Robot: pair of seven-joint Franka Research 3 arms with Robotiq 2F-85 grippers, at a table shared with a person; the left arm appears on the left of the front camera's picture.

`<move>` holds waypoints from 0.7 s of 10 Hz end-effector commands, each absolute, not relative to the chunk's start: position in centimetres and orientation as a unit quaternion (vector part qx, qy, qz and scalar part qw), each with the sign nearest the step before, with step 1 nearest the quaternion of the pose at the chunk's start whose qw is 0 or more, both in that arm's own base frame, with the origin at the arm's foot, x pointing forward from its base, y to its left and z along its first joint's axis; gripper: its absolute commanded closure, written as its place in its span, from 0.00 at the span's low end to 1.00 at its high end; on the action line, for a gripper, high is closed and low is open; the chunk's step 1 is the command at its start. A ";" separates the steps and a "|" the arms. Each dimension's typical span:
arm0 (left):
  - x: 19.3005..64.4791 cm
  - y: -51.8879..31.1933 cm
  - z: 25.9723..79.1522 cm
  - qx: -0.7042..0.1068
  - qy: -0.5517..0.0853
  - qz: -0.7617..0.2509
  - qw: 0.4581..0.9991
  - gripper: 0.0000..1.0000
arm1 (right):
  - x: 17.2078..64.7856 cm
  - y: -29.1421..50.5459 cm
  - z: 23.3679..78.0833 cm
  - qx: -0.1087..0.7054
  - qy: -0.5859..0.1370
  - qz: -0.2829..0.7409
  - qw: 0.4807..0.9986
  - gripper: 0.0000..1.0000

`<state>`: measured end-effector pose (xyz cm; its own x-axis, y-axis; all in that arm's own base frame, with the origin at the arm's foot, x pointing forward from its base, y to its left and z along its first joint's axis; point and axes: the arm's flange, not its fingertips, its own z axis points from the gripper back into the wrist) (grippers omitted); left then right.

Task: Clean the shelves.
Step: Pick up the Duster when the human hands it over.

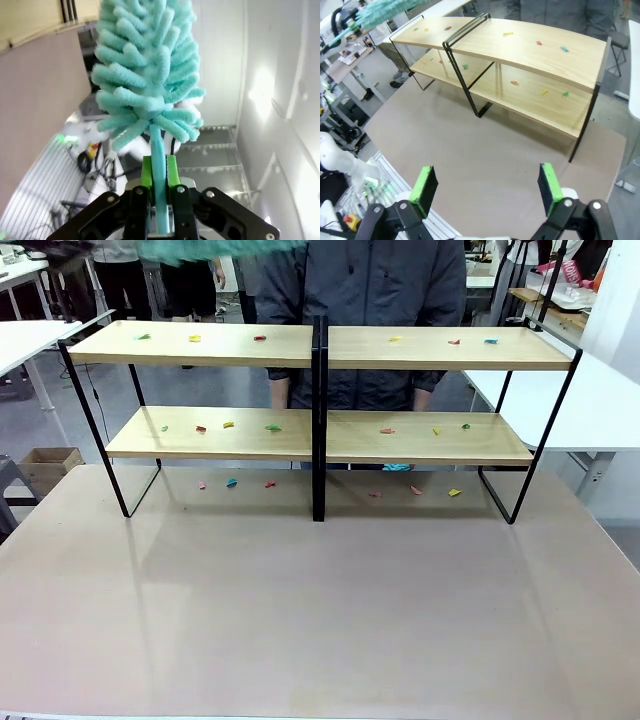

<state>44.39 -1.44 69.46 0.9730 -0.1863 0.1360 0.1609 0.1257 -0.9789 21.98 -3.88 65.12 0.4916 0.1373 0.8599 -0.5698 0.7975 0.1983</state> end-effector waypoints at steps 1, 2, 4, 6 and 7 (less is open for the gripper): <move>39.0 6.1 70.3 -0.648 -0.060 -0.149 0.745 1.00 | 22.0 -3.9 65.1 0.241 -0.458 0.216 0.828 0.00; 36.4 9.3 70.3 -0.640 -0.104 -0.137 0.749 1.00 | 22.0 -3.9 65.1 0.241 -0.458 0.216 0.828 0.00; 32.2 15.5 70.1 -0.637 -0.144 -0.117 0.748 1.00 | 22.0 -3.9 65.1 0.241 -0.458 0.216 0.828 0.00; 28.9 20.4 69.8 -0.635 -0.199 -0.061 0.744 1.00 | 22.0 -3.9 65.1 0.241 -0.458 0.216 0.828 0.00; 27.8 22.5 69.2 -0.638 -0.216 -0.032 0.739 1.00 | 22.0 -3.9 65.1 0.241 -0.458 0.216 0.828 0.00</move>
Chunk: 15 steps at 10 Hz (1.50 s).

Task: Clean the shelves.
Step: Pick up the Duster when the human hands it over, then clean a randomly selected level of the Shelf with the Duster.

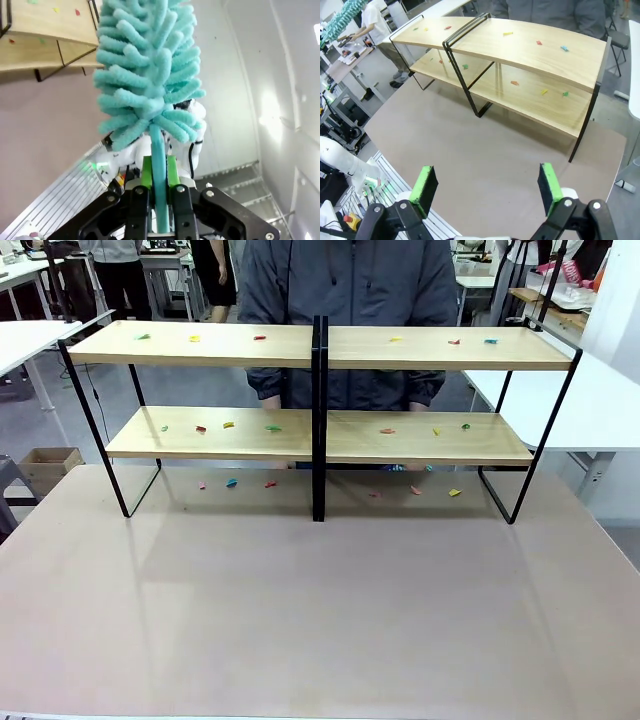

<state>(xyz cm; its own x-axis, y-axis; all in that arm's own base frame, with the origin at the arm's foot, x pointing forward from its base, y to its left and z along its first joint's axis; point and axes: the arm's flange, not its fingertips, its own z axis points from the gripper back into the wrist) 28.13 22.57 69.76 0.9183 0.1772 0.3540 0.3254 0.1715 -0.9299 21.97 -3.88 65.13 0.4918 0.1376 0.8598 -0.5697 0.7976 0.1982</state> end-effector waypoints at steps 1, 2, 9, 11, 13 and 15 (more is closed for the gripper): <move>27.1 24.3 68.3 -0.653 -0.221 -0.029 0.724 1.00 | 22.0 -3.9 65.1 0.241 -0.458 0.216 0.828 0.00; 27.4 24.7 67.7 -0.654 -0.228 -0.002 0.721 1.00 | 22.0 -3.9 65.1 0.241 -0.458 0.216 0.828 0.00; 27.2 24.3 69.0 -0.644 -0.208 -0.028 0.735 1.00 | 22.0 -3.9 65.1 0.241 -0.458 0.216 0.828 0.00; 27.2 24.3 69.0 -0.644 -0.208 -0.028 0.735 1.00 | 22.0 -3.9 65.1 0.241 -0.458 0.216 0.828 0.00; 27.2 24.3 69.0 -0.644 -0.208 -0.028 0.735 1.00 | 22.0 -3.9 65.1 0.241 -0.458 0.216 0.828 0.00; 27.2 24.3 69.0 -0.644 -0.208 -0.028 0.735 1.00 | 22.0 -3.9 65.1 0.241 -0.458 0.216 0.828 0.00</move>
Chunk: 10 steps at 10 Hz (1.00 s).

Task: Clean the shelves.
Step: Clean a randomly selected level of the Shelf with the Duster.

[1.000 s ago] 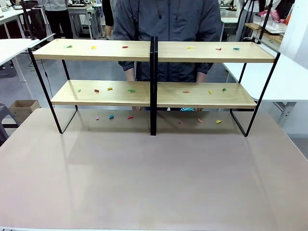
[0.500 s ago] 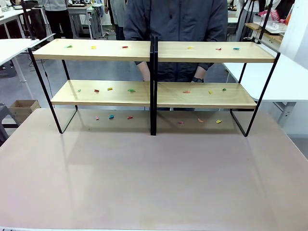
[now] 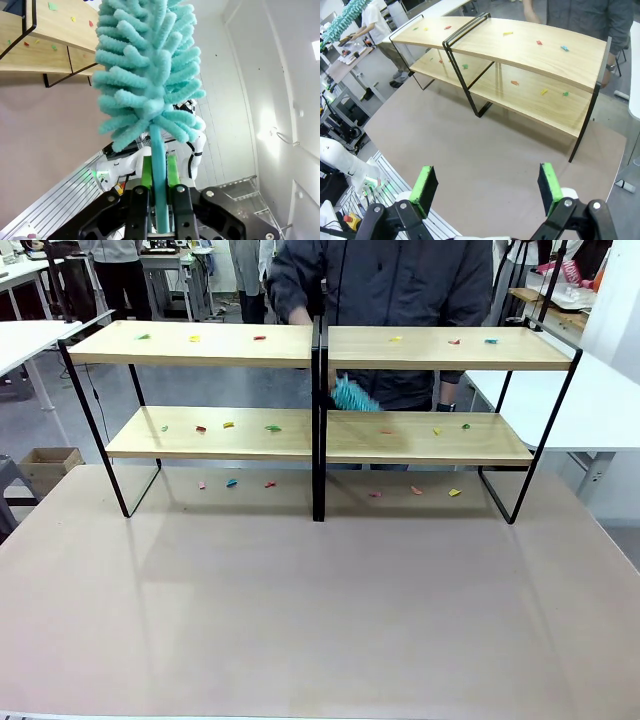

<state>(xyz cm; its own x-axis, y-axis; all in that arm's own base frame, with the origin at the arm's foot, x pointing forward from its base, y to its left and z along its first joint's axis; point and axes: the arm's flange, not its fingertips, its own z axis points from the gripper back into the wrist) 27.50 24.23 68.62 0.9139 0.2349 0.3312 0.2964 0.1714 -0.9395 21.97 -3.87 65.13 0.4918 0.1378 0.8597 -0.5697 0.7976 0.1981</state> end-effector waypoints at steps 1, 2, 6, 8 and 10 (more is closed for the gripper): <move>27.2 24.3 69.0 -0.644 -0.208 -0.028 0.735 1.00 | 22.0 -3.9 65.1 0.241 -0.458 0.216 0.828 0.00; 27.2 24.3 69.0 -0.644 -0.208 -0.028 0.735 1.00 | 22.0 -3.9 65.1 0.241 -0.458 0.216 0.828 0.00; 24.5 21.5 68.8 -0.575 -0.107 -0.164 0.795 0.87 | 22.0 -3.9 65.1 0.241 -0.458 0.216 0.828 0.00; 19.8 19.3 68.0 -0.506 0.014 -0.276 0.817 0.87 | 22.0 -3.9 65.1 0.241 -0.458 0.216 0.828 0.00; 18.8 13.5 66.2 -0.458 0.094 -0.323 0.823 0.87 | 22.0 -3.9 65.1 0.241 -0.458 0.216 0.828 0.00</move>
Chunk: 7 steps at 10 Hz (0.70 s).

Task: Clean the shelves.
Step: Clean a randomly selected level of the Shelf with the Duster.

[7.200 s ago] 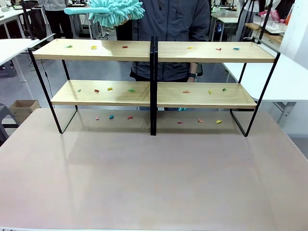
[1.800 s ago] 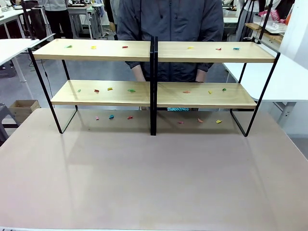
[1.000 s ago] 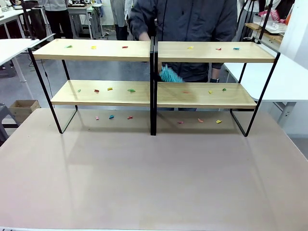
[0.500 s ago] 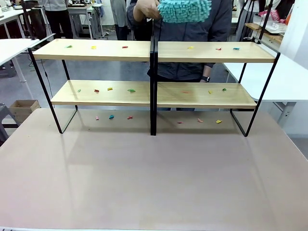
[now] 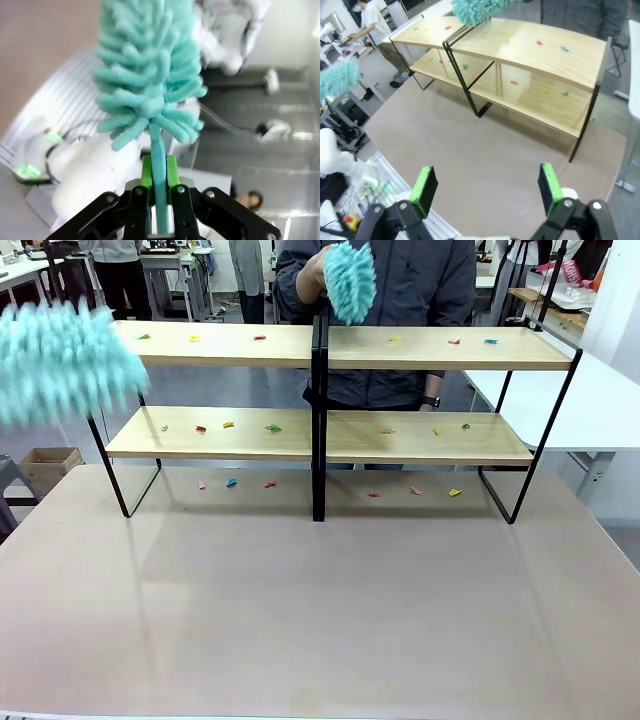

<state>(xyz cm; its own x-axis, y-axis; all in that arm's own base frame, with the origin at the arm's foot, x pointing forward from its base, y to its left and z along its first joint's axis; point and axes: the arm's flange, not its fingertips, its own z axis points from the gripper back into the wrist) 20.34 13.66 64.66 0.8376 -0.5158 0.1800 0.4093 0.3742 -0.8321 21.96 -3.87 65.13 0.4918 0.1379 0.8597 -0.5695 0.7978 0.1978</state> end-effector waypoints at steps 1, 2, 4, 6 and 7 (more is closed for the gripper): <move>19.3 9.5 64.3 -0.441 0.163 -0.358 0.807 0.87 | 22.0 -3.9 65.1 0.241 -0.458 0.216 0.828 0.00; 20.3 6.8 62.4 -0.423 0.163 -0.319 0.832 0.87 | 22.0 -3.9 65.1 0.241 -0.458 0.216 0.828 0.00; 19.7 10.8 63.4 -0.459 0.105 -0.321 0.822 0.87 | 22.0 -3.9 65.1 0.241 -0.458 0.216 0.828 0.00; 19.9 8.3 62.3 -0.443 0.138 -0.329 0.822 0.87 | 22.0 -3.9 65.1 0.241 -0.458 0.216 0.828 0.00; 20.3 6.2 61.3 -0.419 0.133 -0.330 0.836 0.87 | 22.0 -3.9 65.1 0.241 -0.458 0.216 0.828 0.00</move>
